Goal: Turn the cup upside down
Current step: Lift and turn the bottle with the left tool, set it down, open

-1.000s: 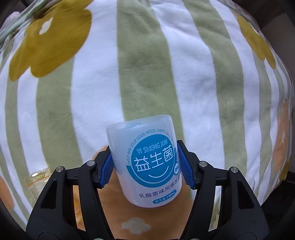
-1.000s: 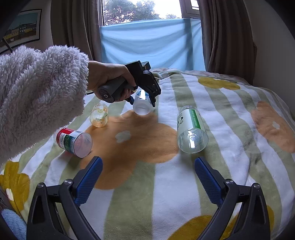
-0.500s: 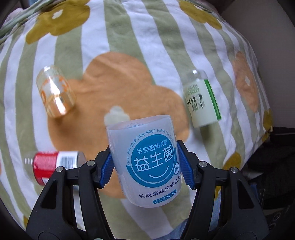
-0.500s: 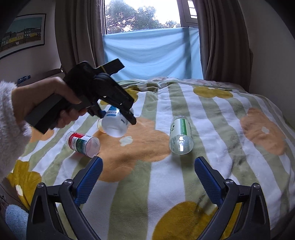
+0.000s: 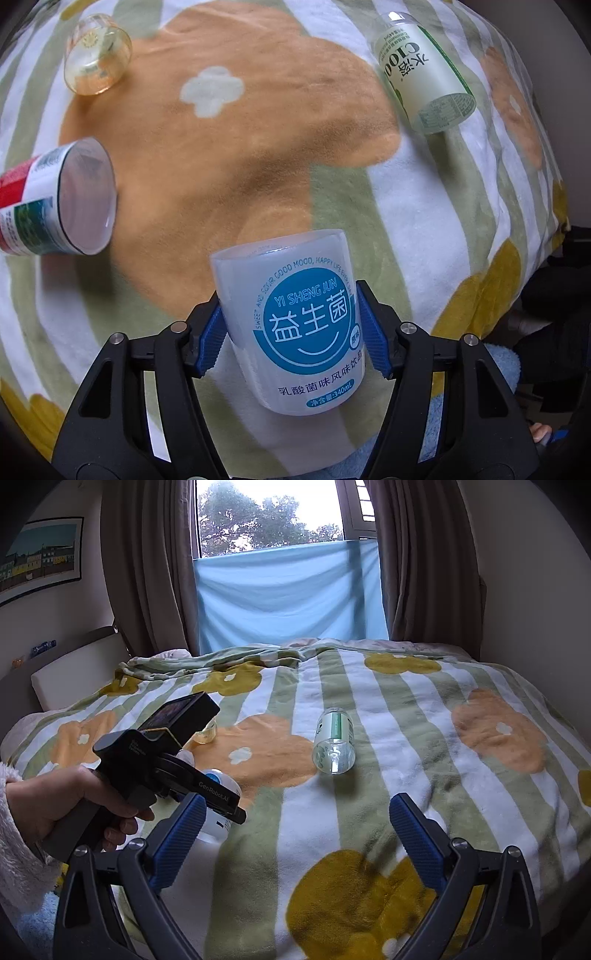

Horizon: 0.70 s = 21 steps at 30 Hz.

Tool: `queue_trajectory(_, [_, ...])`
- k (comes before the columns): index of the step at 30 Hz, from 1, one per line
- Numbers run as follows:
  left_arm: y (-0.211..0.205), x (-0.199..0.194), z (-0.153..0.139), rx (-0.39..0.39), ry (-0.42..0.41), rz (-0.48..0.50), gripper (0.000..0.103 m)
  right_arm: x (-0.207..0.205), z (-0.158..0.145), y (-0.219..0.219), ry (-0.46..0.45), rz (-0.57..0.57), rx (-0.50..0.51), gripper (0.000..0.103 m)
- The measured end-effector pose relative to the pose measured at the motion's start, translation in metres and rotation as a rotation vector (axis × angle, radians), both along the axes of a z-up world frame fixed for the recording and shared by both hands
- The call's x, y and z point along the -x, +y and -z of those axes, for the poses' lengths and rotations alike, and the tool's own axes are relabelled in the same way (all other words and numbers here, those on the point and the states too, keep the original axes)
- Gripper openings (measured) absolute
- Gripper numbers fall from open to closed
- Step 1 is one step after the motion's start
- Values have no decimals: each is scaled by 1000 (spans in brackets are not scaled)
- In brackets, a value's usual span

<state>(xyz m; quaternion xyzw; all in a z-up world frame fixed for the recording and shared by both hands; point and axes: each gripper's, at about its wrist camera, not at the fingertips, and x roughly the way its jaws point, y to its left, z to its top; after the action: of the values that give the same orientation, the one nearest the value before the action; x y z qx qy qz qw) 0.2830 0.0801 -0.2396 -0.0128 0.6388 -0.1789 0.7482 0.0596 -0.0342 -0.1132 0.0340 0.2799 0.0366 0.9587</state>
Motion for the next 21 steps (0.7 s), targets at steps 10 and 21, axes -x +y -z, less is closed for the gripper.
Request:
queue_trajectory(10, [46,37,-39,119,-142,-158,103,10,-4,0,-5,-14,-24,99])
queue_trajectory(21, [157,133,-79,259,-312,-470,103,-17,64,77,-47,-8,-80,99])
